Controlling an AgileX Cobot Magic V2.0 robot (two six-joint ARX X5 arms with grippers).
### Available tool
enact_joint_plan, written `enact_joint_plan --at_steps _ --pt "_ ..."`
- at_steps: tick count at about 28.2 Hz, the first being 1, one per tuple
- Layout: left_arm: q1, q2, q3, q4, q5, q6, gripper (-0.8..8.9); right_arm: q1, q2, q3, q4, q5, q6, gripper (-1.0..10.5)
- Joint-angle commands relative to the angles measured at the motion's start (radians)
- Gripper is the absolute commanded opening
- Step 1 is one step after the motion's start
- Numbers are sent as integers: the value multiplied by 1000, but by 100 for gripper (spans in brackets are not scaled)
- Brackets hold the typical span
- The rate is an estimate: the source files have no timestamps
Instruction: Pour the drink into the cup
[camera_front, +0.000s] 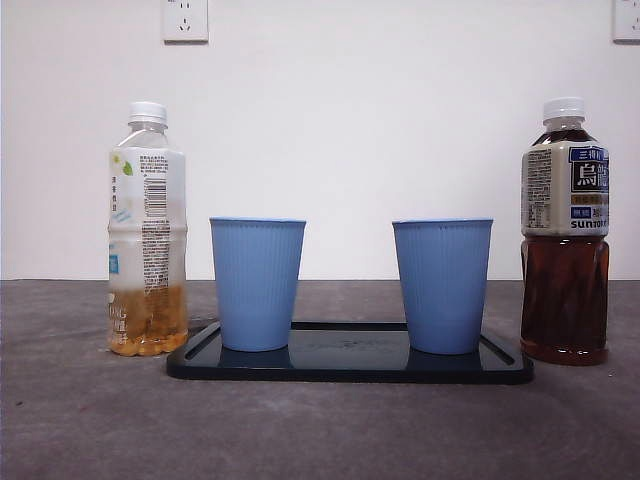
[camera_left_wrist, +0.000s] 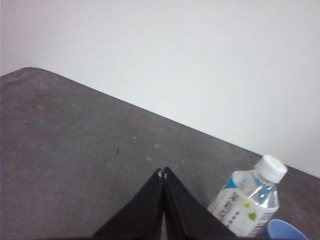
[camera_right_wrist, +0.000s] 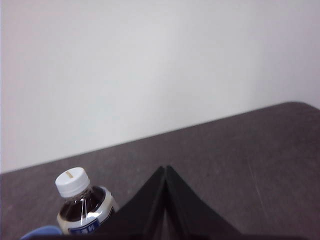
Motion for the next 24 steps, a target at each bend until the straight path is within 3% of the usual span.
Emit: enact_joint_plan --at_steps 1,6,12,16,24 --pt "-2 76 96 -46 39 79 8 0 63 84 -60 -43 4 4" --pt "-2 209 236 -156 113 170 7 0 173 211 -178 -120 -31 4" --pt "-2 332 362 -270 245 285 7 0 285 336 -356 -212 -126 4" --pt "-2 361 391 -327 293 309 7 1 313 358 -422 -283 -179 4" --pt "-10 351 391 -399 293 331 7 6 314 357 -492 -285 -209 100"
